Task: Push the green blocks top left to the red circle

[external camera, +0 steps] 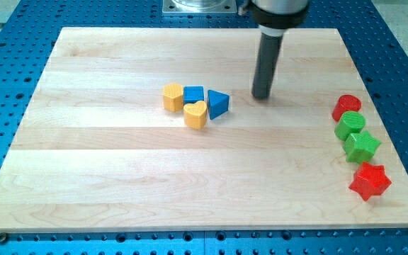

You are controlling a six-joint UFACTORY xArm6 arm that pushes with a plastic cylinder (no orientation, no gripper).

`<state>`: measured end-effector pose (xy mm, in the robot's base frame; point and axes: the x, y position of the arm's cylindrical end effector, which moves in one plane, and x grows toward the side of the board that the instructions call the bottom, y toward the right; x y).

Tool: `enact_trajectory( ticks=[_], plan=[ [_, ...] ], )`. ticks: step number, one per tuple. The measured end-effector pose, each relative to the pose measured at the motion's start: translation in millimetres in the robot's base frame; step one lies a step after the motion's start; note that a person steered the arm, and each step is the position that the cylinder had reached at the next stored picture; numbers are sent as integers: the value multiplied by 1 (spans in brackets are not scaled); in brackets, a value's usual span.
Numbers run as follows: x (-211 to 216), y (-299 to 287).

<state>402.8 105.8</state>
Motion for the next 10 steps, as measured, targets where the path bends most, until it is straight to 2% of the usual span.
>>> enact_trajectory(
  ticks=[1, 2, 3, 4, 6, 8, 9, 10],
  plan=[
    [23, -51],
    [23, -85],
    [23, -72],
    [62, -40],
    [69, -107],
    [71, -118],
    [79, -115],
    [80, -68]
  ],
)
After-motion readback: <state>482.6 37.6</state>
